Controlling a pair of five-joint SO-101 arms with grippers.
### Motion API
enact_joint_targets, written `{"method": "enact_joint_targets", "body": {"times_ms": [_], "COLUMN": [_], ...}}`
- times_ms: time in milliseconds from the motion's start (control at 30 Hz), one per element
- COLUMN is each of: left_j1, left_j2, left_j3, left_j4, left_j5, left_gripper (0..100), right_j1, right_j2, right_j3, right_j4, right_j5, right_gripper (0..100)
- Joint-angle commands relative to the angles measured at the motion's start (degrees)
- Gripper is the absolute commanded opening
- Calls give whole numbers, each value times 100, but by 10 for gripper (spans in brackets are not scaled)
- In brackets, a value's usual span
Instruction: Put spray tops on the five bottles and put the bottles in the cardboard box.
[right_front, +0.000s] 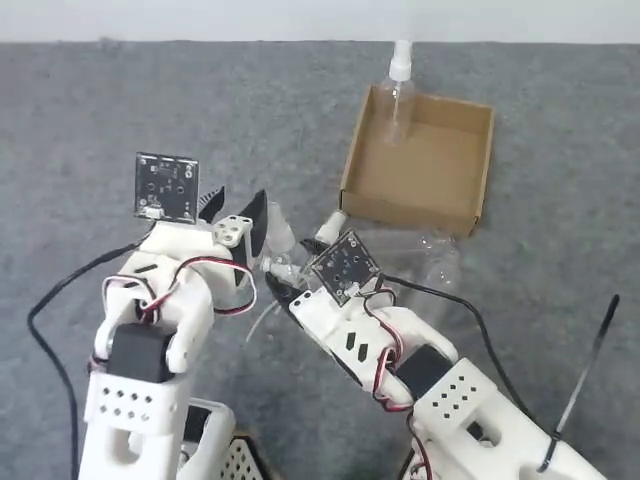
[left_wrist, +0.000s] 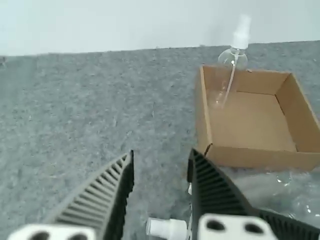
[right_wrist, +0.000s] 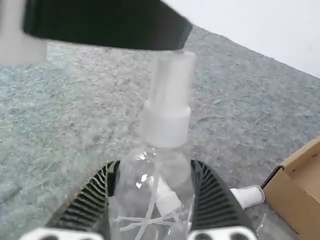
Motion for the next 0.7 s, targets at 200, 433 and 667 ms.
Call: {"method": "enact_joint_targets", "body": {"times_ms": [200,433,667], "left_j1": [-26,-26,-26], "left_j2": [-114,-114,-114], "left_j3": [778,954,963], "left_j4": [-703,-791,-791], "left_j5": [114,114,114], "left_gripper": [163,163,163], "right_j1": [347,998,1297], "right_j2": [-233,-145,936], "right_j3": [-141,-1196,-3059], "right_j4": [-145,523,1596], "right_j5": [-35,-35,-44], "right_gripper": [6,6,6]}}
